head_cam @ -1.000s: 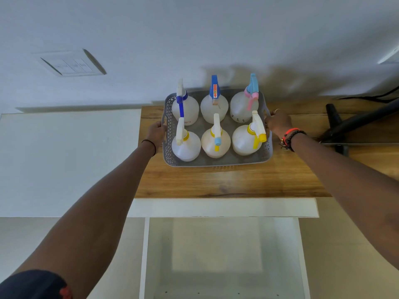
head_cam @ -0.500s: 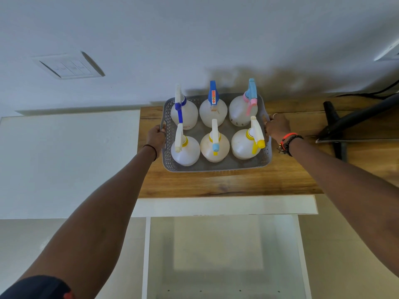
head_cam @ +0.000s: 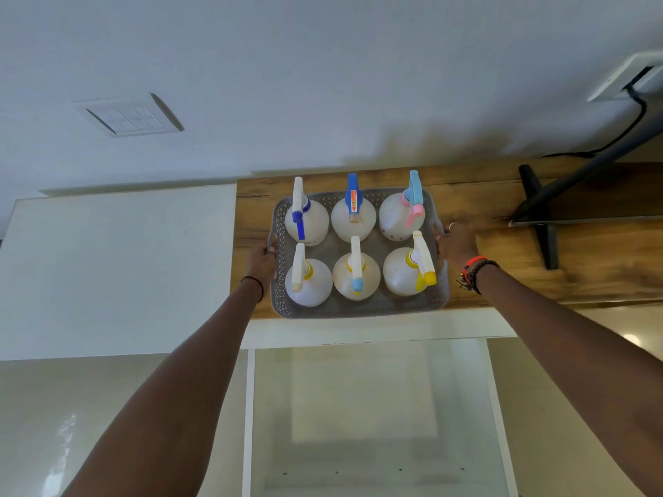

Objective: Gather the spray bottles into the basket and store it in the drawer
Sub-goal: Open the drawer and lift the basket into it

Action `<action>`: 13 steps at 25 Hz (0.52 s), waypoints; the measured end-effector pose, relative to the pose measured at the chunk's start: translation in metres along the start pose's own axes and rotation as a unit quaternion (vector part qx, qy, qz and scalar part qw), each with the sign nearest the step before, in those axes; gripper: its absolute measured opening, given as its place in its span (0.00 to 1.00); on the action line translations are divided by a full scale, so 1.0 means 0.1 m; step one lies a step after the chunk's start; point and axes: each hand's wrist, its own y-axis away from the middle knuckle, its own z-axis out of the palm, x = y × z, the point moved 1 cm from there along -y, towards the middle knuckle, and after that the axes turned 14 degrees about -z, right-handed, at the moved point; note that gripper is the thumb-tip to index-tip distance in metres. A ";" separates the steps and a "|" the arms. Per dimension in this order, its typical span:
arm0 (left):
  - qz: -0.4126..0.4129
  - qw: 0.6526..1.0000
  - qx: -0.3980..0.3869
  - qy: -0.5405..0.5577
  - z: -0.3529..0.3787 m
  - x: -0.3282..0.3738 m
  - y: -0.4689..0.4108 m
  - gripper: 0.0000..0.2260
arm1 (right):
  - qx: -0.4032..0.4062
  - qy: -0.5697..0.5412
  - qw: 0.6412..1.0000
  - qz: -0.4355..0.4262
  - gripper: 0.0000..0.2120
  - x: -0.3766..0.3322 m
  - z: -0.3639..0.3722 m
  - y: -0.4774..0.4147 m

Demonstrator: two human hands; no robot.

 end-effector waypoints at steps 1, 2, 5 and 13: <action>0.001 1.000 -0.001 -0.001 -0.01 -0.06 0.04 0.12 | 0.001 0.004 1.000 0.003 0.18 0.02 0.00 0.09; 0.005 1.000 -0.001 -0.004 -0.03 -0.13 0.08 0.13 | 0.000 0.007 1.000 0.005 0.17 0.04 0.00 0.19; 0.012 1.000 0.004 -0.017 -0.10 -0.36 0.30 0.14 | -0.007 0.003 1.000 0.005 0.09 0.12 0.00 0.50; 0.002 1.000 0.001 -0.027 -0.32 -0.98 0.88 0.16 | -0.017 -0.027 0.999 0.007 0.07 0.36 0.06 1.35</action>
